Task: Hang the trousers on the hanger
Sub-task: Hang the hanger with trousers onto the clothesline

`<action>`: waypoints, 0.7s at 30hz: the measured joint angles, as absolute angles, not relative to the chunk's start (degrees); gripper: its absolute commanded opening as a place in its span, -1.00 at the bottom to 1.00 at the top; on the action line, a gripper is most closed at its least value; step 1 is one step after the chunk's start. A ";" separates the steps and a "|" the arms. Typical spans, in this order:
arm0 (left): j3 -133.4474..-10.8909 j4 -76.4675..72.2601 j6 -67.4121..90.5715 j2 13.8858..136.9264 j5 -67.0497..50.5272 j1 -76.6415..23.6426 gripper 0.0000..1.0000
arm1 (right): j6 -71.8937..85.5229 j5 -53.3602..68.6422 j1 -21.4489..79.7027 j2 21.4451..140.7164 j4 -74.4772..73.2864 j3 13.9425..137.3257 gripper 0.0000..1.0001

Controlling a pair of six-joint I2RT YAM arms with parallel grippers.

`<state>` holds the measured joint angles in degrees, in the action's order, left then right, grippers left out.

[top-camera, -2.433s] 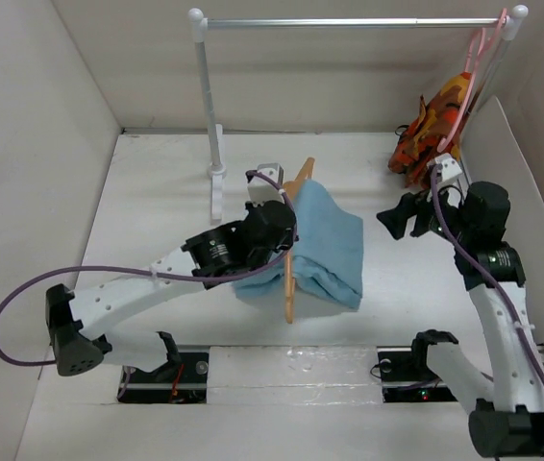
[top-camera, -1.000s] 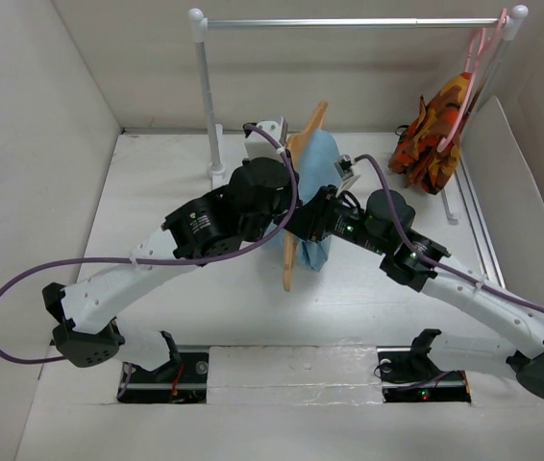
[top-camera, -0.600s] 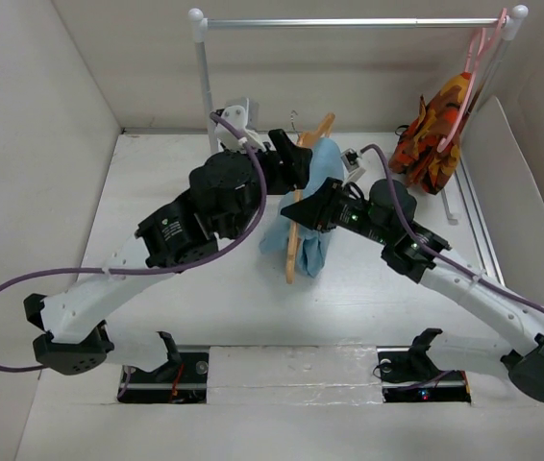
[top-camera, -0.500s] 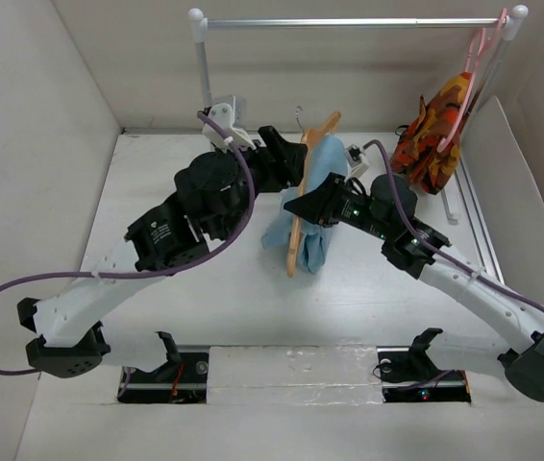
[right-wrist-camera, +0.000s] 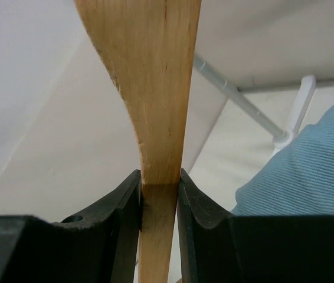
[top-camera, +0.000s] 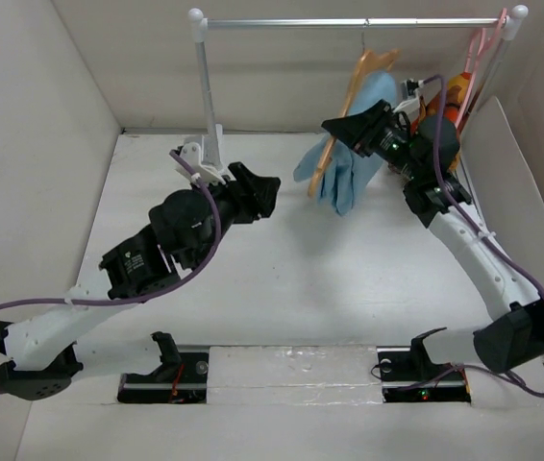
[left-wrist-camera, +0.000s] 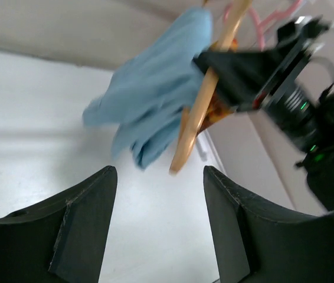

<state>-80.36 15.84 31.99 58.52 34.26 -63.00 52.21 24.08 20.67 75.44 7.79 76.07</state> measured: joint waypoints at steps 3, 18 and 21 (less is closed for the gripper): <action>-74.85 17.56 34.44 56.71 33.69 -63.00 0.10 | 53.98 24.29 17.37 79.42 12.27 78.46 -1.00; -70.00 20.99 38.48 50.39 35.22 -63.00 0.08 | 57.87 26.02 11.60 96.29 14.55 87.44 -1.00; -69.47 21.12 38.72 51.03 35.22 -63.00 0.08 | 57.91 26.24 11.29 97.21 15.05 88.62 -1.00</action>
